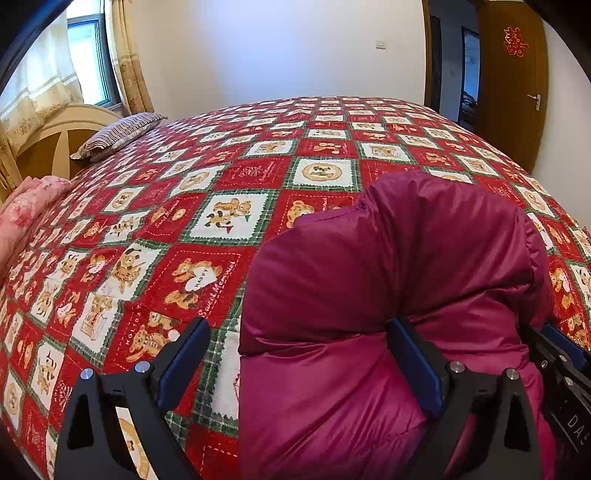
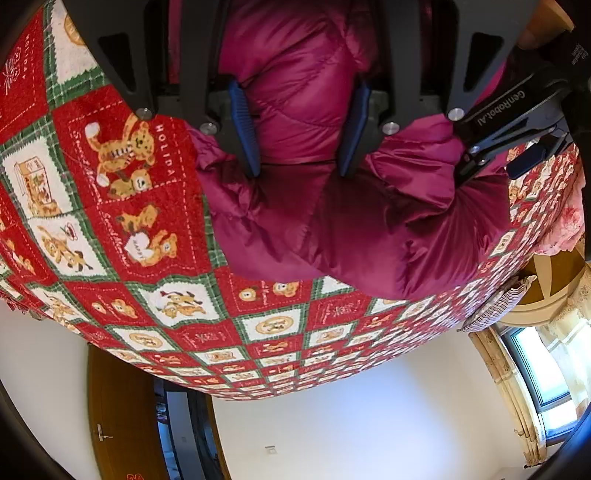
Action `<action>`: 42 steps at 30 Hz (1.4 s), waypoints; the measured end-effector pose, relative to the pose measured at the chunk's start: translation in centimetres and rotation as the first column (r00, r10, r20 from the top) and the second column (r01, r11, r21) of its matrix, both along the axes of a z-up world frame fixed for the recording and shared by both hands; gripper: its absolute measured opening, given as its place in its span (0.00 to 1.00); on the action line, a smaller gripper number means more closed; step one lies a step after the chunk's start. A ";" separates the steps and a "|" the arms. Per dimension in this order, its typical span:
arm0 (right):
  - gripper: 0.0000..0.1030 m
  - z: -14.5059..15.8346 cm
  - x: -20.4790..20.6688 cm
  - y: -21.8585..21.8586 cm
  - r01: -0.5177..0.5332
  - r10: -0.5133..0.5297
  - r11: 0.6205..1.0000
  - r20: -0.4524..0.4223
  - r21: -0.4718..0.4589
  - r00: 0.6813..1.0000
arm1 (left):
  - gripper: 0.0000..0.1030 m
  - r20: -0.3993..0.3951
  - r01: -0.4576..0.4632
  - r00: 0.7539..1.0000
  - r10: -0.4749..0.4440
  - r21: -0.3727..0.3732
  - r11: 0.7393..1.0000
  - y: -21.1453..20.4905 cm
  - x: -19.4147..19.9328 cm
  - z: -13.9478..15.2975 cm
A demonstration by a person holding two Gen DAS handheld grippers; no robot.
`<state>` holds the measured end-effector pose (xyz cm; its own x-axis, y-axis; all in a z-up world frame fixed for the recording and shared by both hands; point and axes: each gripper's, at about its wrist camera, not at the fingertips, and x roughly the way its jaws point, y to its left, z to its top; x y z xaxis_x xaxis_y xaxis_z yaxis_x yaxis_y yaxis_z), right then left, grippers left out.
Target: Fold large clothes
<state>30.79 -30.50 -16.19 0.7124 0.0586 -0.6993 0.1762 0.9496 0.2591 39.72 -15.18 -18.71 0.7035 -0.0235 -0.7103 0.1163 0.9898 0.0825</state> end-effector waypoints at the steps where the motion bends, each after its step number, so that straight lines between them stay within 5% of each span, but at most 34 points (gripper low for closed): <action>1: 0.46 0.0 0.0 0.0 0.000 0.000 1.000 0.000 0.000 1.000 | 0.94 -0.001 0.000 1.000 0.000 -0.001 1.000 0.0 0.0 0.0; 17: 0.46 0.1 -0.1 -0.2 0.001 -0.001 1.000 0.007 0.008 1.000 | 0.94 -0.010 0.017 1.000 -0.017 -0.005 1.000 0.1 0.0 0.2; 21: 0.51 2.3 -2.5 -0.9 0.006 -0.005 1.000 0.063 -0.026 0.998 | 0.94 -0.059 0.050 0.997 -0.057 -0.109 0.993 2.4 -1.5 1.7; 24: 0.72 4.0 -5.1 -2.8 0.042 -0.039 0.999 0.135 -0.021 0.990 | 0.94 -0.049 0.093 0.993 -0.106 -0.223 0.970 4.6 -4.2 3.2; 29: 0.75 3.2 -5.8 -4.1 0.024 -0.022 0.999 0.083 -0.031 0.996 | 0.94 -0.054 0.132 0.988 -0.145 -0.188 0.973 4.3 -6.2 2.9; 35: 0.75 0.6 -5.8 -4.1 0.004 -0.006 0.998 0.033 0.061 0.999 | 0.94 -0.027 0.172 0.984 -0.176 -0.112 0.979 3.1 -7.6 1.5; 42: 0.70 -0.1 -5.6 -3.1 -0.068 0.065 0.990 0.024 0.124 0.998 | 0.94 -0.038 0.190 0.980 -0.197 -0.137 0.972 3.4 -7.5 0.6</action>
